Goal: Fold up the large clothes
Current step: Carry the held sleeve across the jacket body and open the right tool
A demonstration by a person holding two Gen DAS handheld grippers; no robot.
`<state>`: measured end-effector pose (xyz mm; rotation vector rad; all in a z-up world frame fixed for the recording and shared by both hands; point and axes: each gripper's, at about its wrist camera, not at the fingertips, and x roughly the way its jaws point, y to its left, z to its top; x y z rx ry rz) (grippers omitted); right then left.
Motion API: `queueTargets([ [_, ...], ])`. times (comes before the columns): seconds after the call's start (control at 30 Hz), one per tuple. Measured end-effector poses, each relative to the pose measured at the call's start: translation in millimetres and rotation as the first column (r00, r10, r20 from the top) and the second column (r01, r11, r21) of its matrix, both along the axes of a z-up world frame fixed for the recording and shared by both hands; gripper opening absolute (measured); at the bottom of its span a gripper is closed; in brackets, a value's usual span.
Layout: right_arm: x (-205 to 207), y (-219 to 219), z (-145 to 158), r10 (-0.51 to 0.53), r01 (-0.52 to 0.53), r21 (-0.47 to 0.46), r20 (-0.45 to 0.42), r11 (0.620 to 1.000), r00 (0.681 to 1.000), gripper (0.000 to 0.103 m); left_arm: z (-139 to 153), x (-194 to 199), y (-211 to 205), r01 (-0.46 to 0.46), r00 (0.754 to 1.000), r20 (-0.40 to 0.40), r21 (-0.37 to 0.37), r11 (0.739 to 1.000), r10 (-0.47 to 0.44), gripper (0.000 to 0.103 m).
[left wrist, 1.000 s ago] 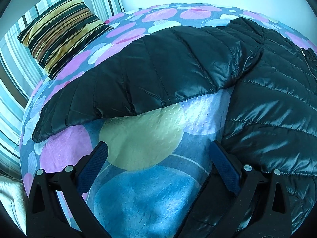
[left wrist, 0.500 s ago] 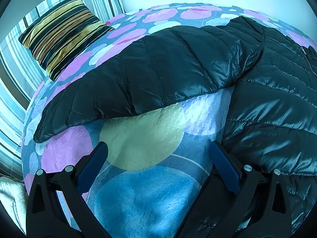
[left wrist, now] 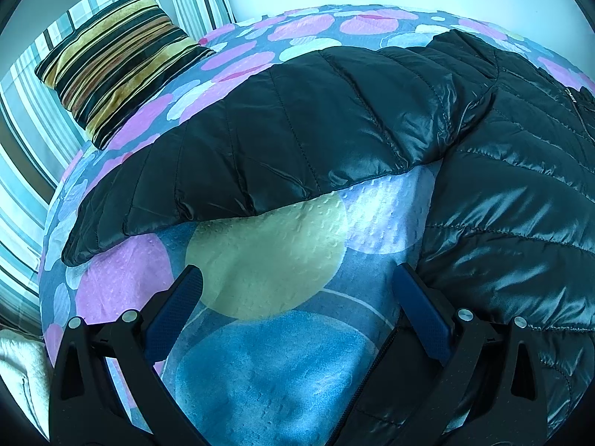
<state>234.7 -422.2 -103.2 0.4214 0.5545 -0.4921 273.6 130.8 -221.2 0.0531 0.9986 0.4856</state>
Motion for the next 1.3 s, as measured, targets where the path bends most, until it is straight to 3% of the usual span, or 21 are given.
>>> queueTargets([
  [0.17, 46, 69, 7, 0.157, -0.157, -0.014, 0.007, 0.987, 0.988, 0.022, -2, 0, 0, -0.004, 1.0, 0.002, -0.013, 1.0, 0.004, 0.101],
  [0.37, 94, 158, 1, 0.344, -0.345, -0.042, -0.028, 0.938, 0.939, 0.022, -3, 0, 0, -0.005, 1.0, 0.003, -0.011, 1.0, 0.005, 0.101],
  [0.67, 135, 286, -27, 0.589, -0.6, -0.064, -0.13, 0.798, 0.798, 0.022, -4, 0, 1, -0.007, 1.0, 0.005, -0.018, 1.0, 0.007, 0.101],
  [1.07, 156, 371, -77, 0.697, -0.736, -0.036, -0.293, 0.676, 0.654, 0.022, -5, 0, 0, -0.008, 1.0, 0.004, -0.015, 1.0, 0.008, 0.101],
  [1.17, 158, 380, -88, 0.702, -0.751, -0.028, -0.334, 0.66, 0.629, 0.022, -5, 0, 0, -0.008, 1.0, 0.004, -0.015, 1.0, 0.008, 0.101],
  [1.3, 156, 387, -93, 0.698, -0.759, -0.047, -0.36, 0.649, 0.619, 0.022, -5, 0, -1, -0.008, 1.0, 0.004, -0.015, 1.0, 0.008, 0.101],
])
